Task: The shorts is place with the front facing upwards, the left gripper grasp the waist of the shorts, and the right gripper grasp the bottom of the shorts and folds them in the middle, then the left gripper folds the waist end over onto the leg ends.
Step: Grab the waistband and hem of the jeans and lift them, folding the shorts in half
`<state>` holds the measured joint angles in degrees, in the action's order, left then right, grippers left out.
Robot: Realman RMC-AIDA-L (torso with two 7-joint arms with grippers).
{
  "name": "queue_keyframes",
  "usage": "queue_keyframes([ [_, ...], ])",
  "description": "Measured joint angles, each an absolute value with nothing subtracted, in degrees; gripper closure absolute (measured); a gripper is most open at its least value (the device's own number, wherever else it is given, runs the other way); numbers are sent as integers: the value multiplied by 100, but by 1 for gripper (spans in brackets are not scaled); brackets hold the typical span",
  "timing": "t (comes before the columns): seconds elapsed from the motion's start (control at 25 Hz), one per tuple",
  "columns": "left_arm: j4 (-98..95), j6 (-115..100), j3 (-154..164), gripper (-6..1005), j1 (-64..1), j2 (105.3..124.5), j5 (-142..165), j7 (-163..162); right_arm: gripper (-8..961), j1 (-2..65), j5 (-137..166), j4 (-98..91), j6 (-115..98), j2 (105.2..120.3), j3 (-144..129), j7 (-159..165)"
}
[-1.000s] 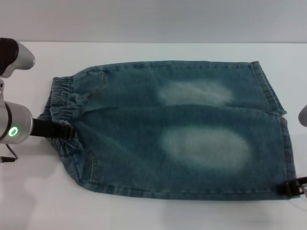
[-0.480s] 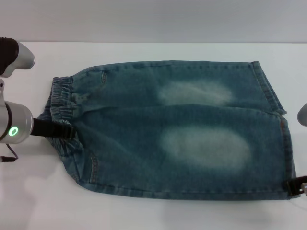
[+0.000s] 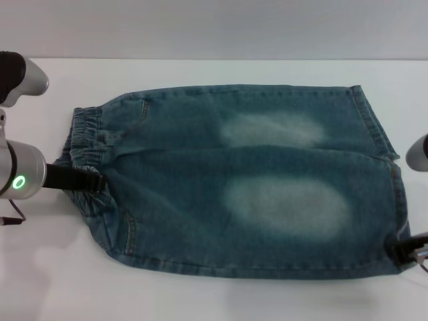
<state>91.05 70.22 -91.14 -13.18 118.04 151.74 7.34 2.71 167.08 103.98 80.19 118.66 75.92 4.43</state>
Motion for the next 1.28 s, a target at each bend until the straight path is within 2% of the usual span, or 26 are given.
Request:
queue_keyframes([
  [0.64,9215,6457,-9363,901,-1184,11789,15179,740,926,182,16723,11069,6765,11833,7820,99],
  [1.28,9251,5272,-9545,905,-1081,11787,15169,714,884,-1054,16726,11337,3609,11893,8189,-559],
])
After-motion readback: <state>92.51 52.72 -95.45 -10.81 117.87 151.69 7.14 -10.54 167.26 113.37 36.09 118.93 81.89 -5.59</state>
